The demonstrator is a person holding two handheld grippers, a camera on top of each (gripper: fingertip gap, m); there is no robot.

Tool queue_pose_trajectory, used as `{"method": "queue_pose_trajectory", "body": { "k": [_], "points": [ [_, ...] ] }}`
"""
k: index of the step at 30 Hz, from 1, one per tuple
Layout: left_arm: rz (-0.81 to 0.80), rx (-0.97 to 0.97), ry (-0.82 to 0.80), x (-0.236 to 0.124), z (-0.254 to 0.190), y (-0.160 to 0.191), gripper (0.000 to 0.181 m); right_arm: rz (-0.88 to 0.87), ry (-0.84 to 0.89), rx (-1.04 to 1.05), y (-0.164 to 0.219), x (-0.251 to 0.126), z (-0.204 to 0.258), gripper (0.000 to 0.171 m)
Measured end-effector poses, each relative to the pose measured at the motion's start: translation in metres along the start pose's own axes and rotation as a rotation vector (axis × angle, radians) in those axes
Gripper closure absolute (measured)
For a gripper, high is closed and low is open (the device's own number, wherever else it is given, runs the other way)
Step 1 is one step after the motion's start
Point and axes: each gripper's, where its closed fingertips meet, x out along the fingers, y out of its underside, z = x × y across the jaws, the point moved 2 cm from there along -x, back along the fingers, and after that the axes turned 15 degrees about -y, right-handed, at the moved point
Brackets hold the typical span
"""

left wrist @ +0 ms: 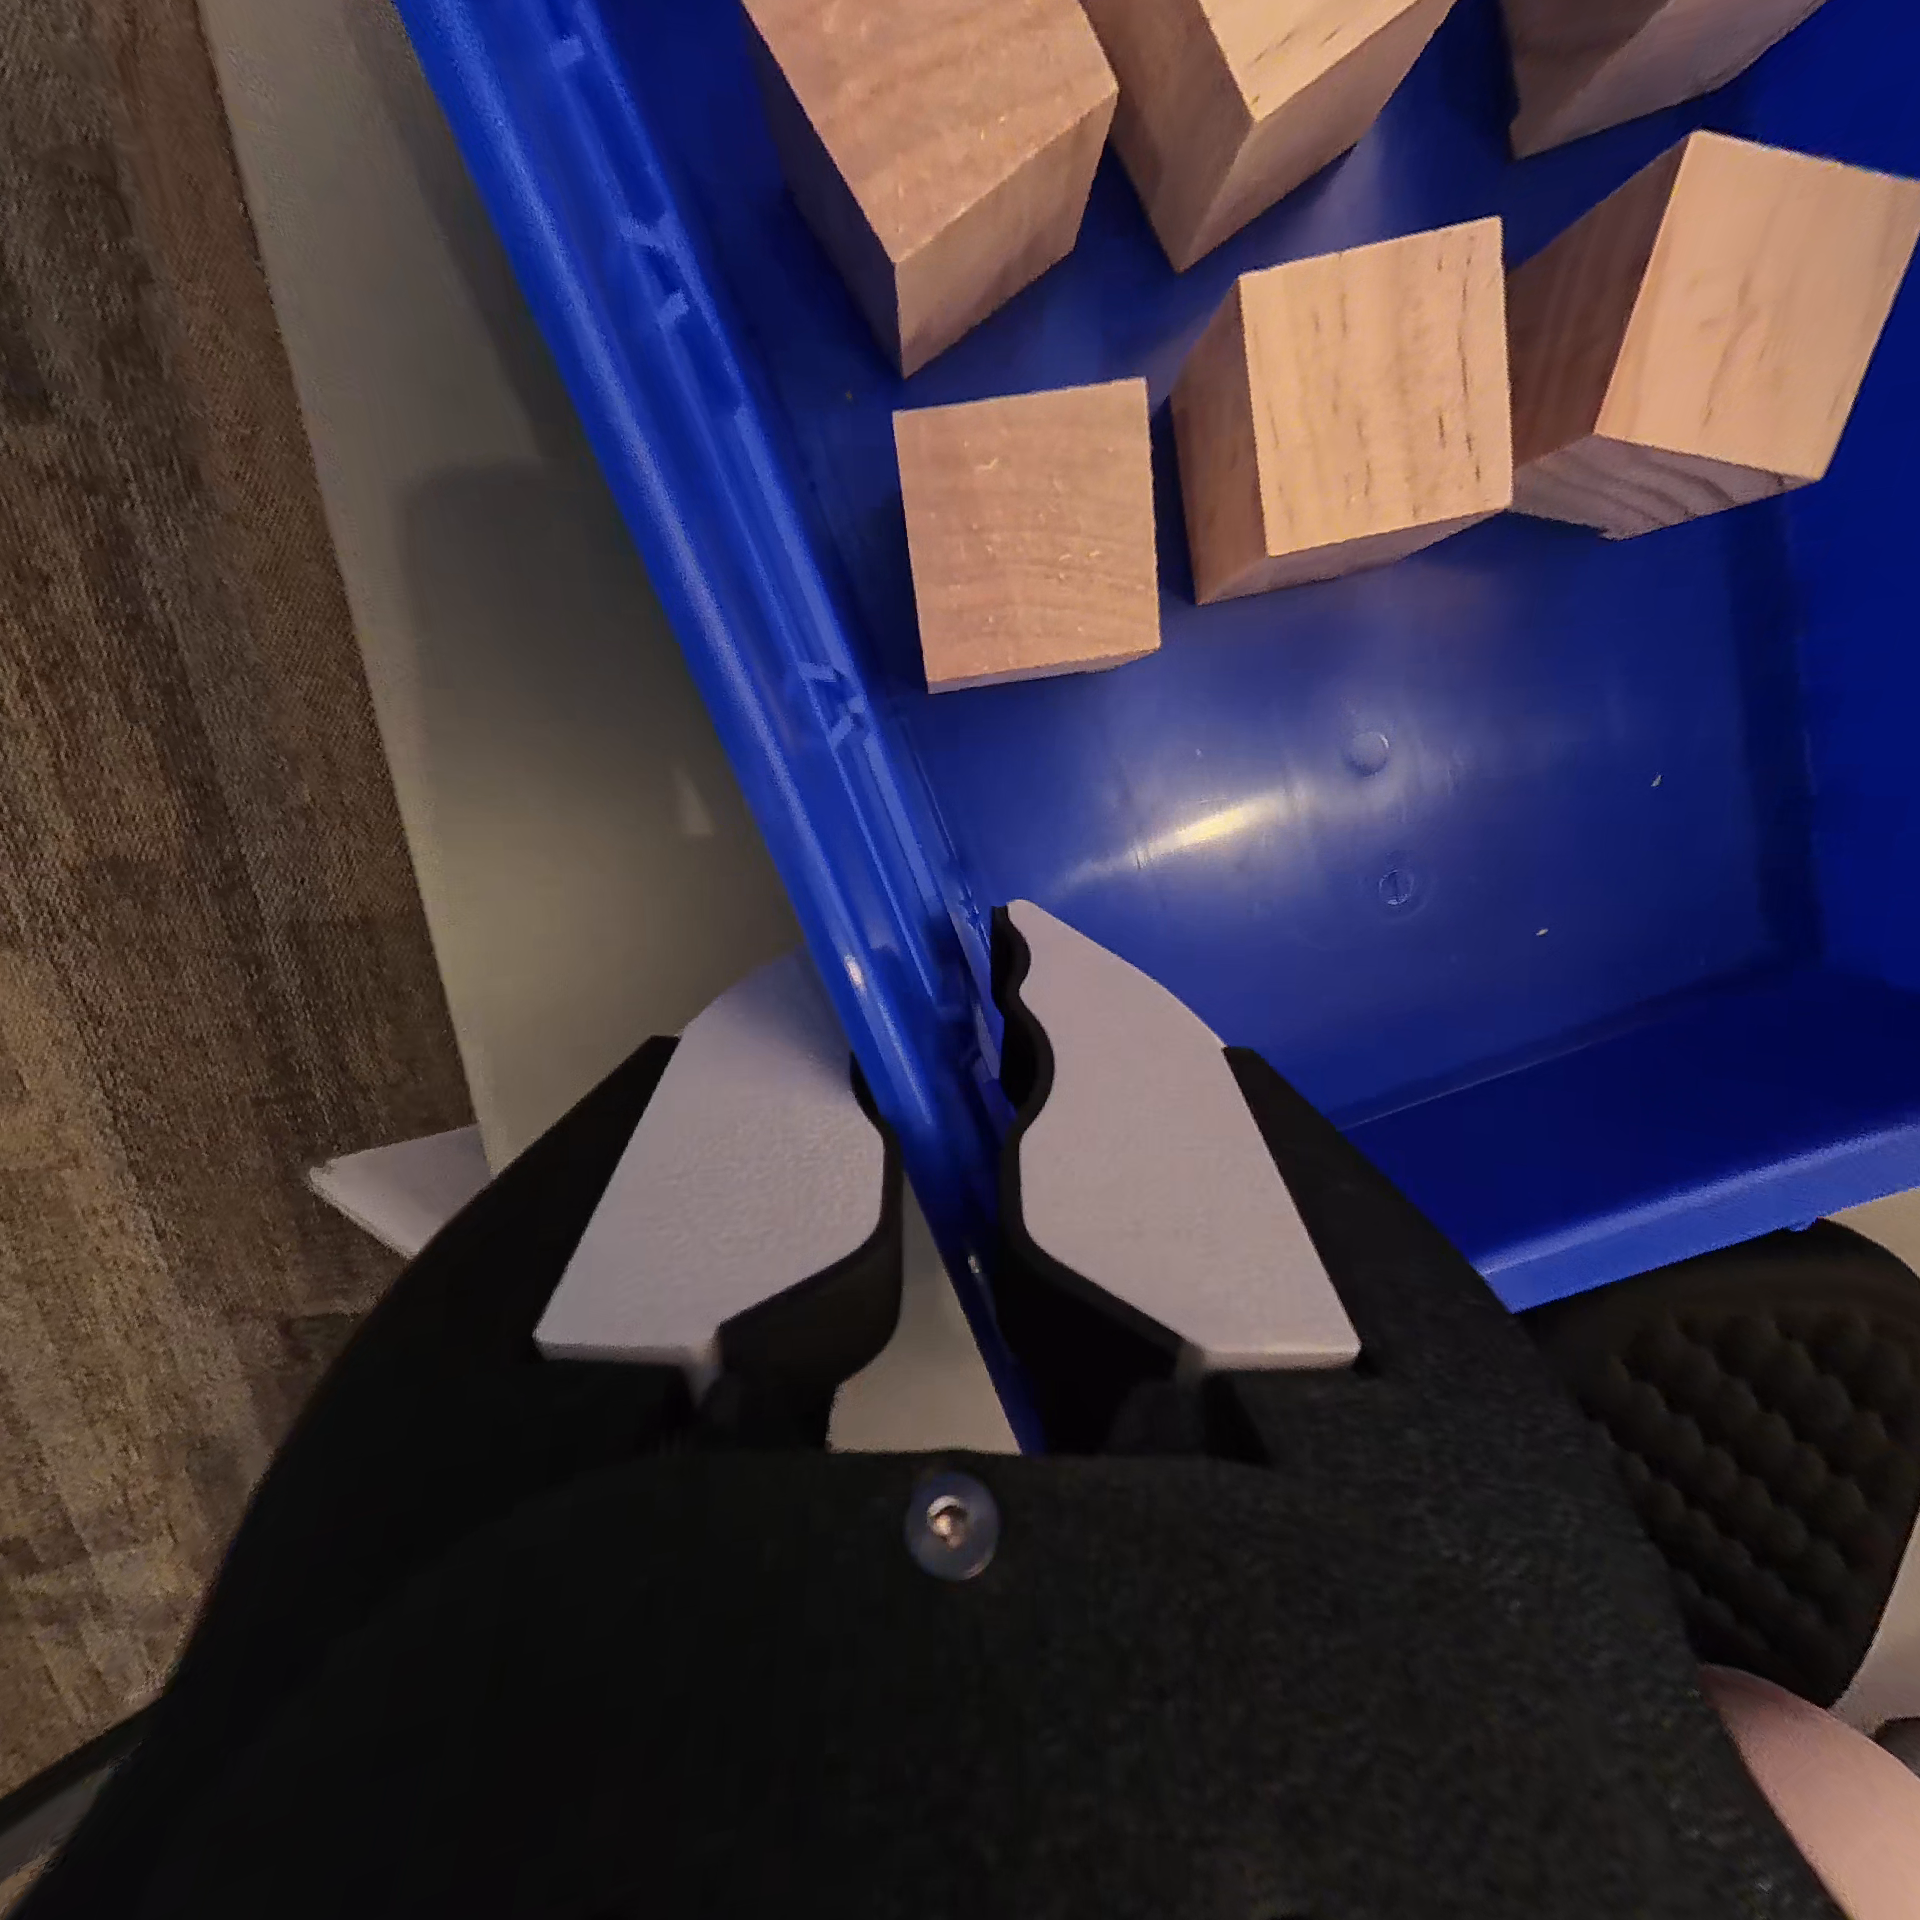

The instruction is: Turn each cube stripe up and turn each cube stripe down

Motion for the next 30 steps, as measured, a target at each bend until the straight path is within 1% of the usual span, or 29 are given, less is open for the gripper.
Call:
{"method": "queue_pose_trajectory", "body": {
  "k": [3, 4, 6, 9, 13, 17, 30],
  "points": [
    [-0.009, 0.041, 0.011, 0.000, -0.010, -0.006, 0.167, -0.082, 0.095, 0.014, -0.015, -0.006, -0.002, 0.141],
    [-0.013, 0.056, 0.017, -0.001, -0.013, -0.007, 0.167, -0.121, 0.130, 0.018, -0.021, -0.009, -0.003, 0.139],
    [-0.025, 0.086, 0.029, -0.001, -0.019, -0.011, 0.166, -0.194, 0.222, 0.025, -0.031, -0.017, -0.005, 0.138],
    [-0.052, 0.124, 0.038, -0.001, -0.026, -0.017, 0.165, -0.280, 0.338, 0.035, -0.040, -0.031, -0.006, 0.137],
    [-0.071, 0.138, 0.041, 0.000, -0.029, -0.020, 0.165, -0.351, 0.434, 0.026, -0.046, -0.044, -0.004, 0.133],
    [-0.099, 0.148, 0.050, 0.000, -0.031, -0.024, 0.165, -0.356, 0.451, 0.021, -0.046, -0.044, -0.002, 0.129],
    [-0.144, 0.196, 0.068, 0.001, -0.043, -0.036, 0.165, -0.334, 0.438, 0.010, -0.046, -0.036, -0.001, 0.128]
  ]
}}
